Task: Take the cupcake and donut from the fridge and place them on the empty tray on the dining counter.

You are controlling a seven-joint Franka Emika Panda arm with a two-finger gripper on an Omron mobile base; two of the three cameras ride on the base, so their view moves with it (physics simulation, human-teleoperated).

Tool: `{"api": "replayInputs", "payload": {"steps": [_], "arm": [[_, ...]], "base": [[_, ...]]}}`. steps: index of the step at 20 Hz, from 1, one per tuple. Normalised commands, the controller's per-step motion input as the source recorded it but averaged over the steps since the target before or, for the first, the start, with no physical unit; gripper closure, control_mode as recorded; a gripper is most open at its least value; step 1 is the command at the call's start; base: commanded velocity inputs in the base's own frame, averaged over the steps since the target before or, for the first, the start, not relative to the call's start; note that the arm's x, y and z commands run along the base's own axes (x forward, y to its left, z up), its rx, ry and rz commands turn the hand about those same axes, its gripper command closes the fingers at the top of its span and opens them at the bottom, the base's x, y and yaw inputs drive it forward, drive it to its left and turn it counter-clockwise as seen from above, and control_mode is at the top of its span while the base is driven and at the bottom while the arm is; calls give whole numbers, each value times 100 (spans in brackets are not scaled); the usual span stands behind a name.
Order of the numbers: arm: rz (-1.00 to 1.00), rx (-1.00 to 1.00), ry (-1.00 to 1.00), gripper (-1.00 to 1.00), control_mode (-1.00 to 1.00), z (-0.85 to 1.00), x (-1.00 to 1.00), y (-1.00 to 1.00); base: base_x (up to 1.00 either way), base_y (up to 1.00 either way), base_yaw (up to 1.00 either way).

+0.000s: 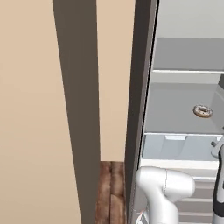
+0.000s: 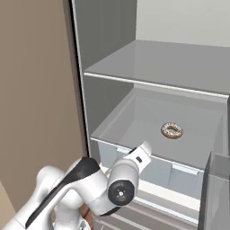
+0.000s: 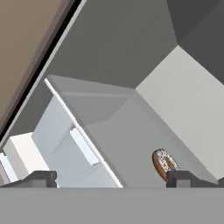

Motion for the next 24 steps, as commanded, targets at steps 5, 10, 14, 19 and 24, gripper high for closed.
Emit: {"api": "replayInputs", "payload": {"steps": [5,10,14,19,24], "arm": [[0,0,0,-100,100,0,0,0],[0,0,0,-100,100,0,0,0],[0,0,0,-100,100,0,0,0],[-1,-2,5,-100,-100,0,8,2],[-18,-9,27,-100,-100,1,40,1]], "base": [[90,-16,0],[18,0,0],[0,0,0],[0,0,0],[0,0,0]]}}
